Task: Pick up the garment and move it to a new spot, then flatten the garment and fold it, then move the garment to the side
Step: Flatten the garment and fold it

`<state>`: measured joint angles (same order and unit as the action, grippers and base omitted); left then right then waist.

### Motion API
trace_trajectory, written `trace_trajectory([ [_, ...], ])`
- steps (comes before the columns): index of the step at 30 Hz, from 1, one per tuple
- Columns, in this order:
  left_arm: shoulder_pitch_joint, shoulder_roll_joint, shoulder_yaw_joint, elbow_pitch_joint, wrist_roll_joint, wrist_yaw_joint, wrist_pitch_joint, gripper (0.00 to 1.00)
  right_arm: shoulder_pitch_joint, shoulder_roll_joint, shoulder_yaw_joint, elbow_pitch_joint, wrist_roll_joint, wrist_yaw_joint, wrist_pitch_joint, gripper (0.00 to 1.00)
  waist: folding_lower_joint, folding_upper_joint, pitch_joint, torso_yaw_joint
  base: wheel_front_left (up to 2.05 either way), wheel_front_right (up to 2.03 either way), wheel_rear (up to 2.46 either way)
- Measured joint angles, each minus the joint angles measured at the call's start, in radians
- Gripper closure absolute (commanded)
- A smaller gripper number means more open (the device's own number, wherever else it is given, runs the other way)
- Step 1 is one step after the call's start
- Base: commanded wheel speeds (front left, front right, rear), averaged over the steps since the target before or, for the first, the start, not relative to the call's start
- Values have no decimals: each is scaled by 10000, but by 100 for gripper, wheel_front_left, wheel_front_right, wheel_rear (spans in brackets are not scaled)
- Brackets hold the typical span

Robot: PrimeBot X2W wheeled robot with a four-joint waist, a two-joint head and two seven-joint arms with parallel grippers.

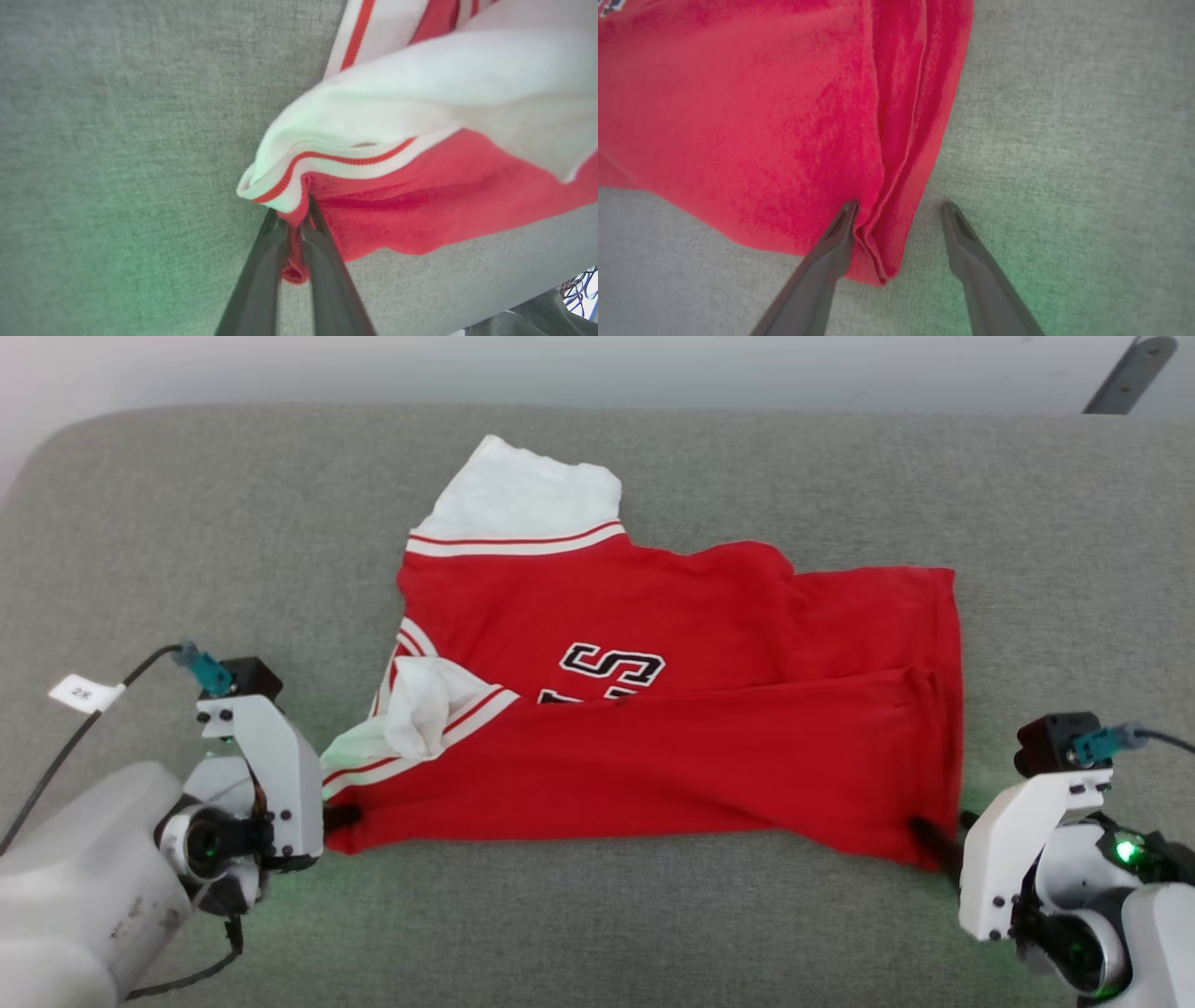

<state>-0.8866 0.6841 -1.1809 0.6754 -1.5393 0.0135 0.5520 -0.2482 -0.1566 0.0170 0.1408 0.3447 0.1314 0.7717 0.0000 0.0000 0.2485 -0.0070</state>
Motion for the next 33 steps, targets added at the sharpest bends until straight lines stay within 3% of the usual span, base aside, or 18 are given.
trace_trajectory([
  [11, -94, -150, 44, 150, 94, -355, -188, 100, -732, -171, -215, 706, -69, 13, 163, 100, 0, 0, 94, 248, 0, 0, 0],
  [17, -159, 163, 6, -217, 228, -309, -94, 100, -754, -650, -280, 485, 88, 13, 420, 100, 0, 0, -27, 266, 0, 0, 0],
  [23, -153, 773, -188, -1503, 525, 169, 138, 100, -441, -1166, -387, -207, 251, 13, 940, 100, 0, 0, -212, 278, 0, 0, 0],
  [28, 265, 1499, -357, -3281, 635, 938, 257, 100, 237, -1450, -591, -911, 345, 12, 1375, 100, 0, 0, -365, 259, 0, 0, 0],
  [33, 1066, 2190, -489, -5010, 686, 1747, 63, 100, 1190, -1344, -1026, -1490, 433, 12, 1714, 100, 0, 0, -465, 201, 0, 0, 0],
])
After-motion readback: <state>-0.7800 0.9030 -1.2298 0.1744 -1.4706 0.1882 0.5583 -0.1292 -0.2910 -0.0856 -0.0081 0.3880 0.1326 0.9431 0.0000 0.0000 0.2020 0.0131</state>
